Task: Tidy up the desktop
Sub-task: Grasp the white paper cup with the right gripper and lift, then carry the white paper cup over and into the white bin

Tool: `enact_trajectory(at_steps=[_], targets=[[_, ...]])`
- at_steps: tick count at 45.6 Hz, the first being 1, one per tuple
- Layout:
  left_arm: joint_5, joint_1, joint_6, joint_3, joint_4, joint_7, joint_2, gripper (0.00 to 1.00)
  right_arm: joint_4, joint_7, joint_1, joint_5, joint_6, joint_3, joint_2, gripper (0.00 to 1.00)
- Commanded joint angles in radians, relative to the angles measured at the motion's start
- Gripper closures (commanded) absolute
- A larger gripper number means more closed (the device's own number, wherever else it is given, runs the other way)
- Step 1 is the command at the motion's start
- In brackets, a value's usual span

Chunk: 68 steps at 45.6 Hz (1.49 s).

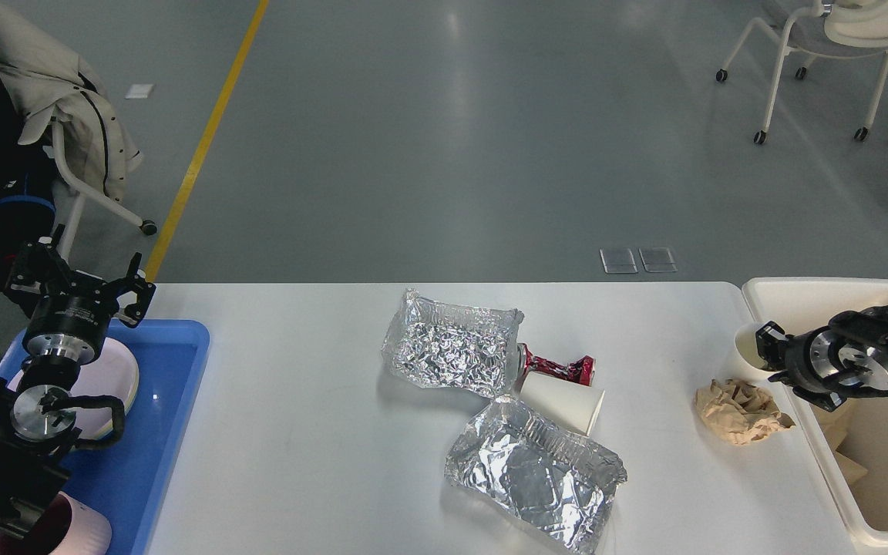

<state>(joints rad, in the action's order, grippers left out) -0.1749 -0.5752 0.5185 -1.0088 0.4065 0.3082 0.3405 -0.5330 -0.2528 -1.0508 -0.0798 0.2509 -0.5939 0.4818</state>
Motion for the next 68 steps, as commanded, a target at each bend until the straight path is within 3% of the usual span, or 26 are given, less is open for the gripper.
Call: enact_trajectory(at_steps=[1, 19, 26, 32, 42, 49, 57, 68], targets=[[0.0, 0.0, 0.0, -0.001, 0.0, 0.0, 0.002, 0.02, -0.002, 0.001, 0.005, 0.002, -0.025, -0.001, 0.001, 1.0], [0.0, 0.0, 0.0, -0.001, 0.0, 0.0, 0.0, 0.02, -0.042, 0.0, -0.057, 0.006, -0.029, -0.01, 0.044, 1.0], [0.0, 0.0, 0.0, -0.001, 0.0, 0.0, 0.0, 0.02, -0.237, -0.005, -0.27, 0.02, -0.001, -0.038, 0.103, 1.0], [0.0, 0.0, 0.0, 0.001, 0.0, 0.0, 0.002, 0.02, -0.376, -0.005, -0.523, 0.02, 0.085, -0.202, 0.086, 1.0], [0.0, 0.0, 0.0, 0.001, 0.0, 0.0, 0.002, 0.02, -0.643, -0.002, -0.98, 0.017, 0.324, -0.386, -0.08, 1.0], [0.0, 0.0, 0.0, 0.001, 0.0, 0.0, 0.002, 0.02, -0.78, -0.003, -1.152, 0.014, 0.384, -0.406, -0.218, 1.0], [0.0, 0.0, 0.0, -0.001, 0.0, 0.0, 0.002, 0.02, -0.875, -0.003, -1.246, 0.008, 0.381, -0.38, -0.316, 1.0], [0.0, 0.0, 0.0, 0.001, 0.0, 0.0, 0.002, 0.02, -0.823, -0.003, -1.16, 0.009, 0.34, -0.478, -0.258, 1.0]])
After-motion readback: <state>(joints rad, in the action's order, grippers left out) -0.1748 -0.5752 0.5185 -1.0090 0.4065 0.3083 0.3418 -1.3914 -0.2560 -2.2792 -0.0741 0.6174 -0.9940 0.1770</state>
